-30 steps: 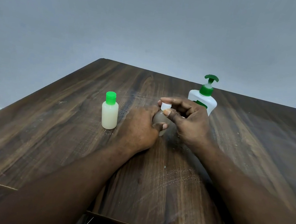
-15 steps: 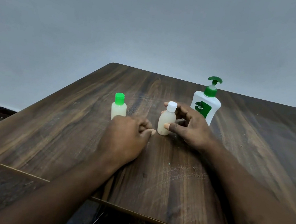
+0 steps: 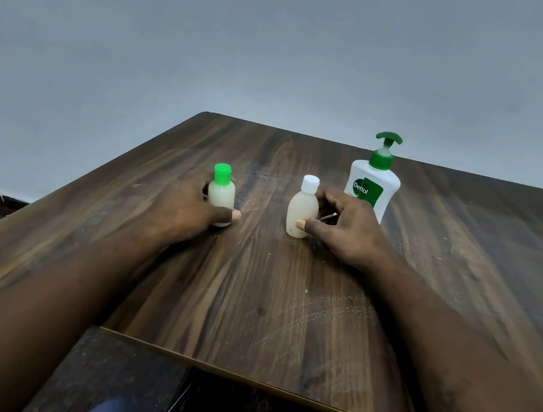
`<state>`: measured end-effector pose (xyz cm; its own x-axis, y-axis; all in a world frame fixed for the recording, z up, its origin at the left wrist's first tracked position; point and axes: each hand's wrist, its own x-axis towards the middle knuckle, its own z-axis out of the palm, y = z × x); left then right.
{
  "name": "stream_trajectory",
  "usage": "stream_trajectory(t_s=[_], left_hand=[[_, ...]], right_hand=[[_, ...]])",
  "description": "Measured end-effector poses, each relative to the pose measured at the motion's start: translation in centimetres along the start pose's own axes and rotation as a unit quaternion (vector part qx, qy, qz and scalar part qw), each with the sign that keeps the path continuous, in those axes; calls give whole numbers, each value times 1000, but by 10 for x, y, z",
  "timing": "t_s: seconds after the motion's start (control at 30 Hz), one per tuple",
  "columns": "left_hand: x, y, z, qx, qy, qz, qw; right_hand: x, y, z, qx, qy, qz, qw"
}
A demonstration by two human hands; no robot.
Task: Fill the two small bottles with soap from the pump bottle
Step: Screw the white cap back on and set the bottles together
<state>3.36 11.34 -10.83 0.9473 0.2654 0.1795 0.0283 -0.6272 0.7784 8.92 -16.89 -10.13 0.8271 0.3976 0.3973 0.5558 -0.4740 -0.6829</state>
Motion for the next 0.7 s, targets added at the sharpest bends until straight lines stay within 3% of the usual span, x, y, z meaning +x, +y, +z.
stream_trajectory(t_s=[0.1, 0.27, 0.47, 0.7], left_hand=[[11, 10, 12, 63, -12, 31, 997], [31, 28, 43, 39, -35, 116, 992], [44, 23, 65, 44, 11, 186, 981], [52, 13, 73, 46, 36, 206, 977]], right_hand=[[2, 1, 3, -11, 6, 3, 1000], [5, 2, 6, -41, 36, 8, 998], [10, 7, 12, -70, 78, 8, 994], [12, 5, 14, -90, 86, 17, 992]])
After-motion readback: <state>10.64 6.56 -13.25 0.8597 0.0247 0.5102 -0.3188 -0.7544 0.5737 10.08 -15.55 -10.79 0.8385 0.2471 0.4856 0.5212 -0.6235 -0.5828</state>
